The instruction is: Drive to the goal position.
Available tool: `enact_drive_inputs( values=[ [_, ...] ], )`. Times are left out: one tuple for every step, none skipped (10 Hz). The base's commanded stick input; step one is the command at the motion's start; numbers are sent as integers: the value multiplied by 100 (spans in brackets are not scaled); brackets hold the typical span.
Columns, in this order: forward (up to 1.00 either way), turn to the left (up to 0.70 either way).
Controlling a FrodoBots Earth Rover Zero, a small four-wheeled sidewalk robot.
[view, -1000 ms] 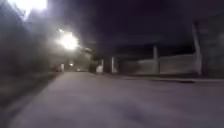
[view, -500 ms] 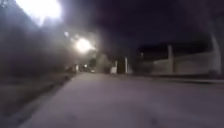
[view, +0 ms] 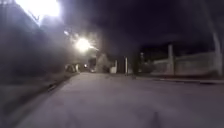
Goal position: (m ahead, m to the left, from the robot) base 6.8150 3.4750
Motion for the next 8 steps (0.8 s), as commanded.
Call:
enact_drive_inputs(
  values=[
    [70,0],
    [70,4],
    [70,18],
    [70,35],
    [70,35],
    [70,35],
    [70,35],
    [70,11]
  ],
)
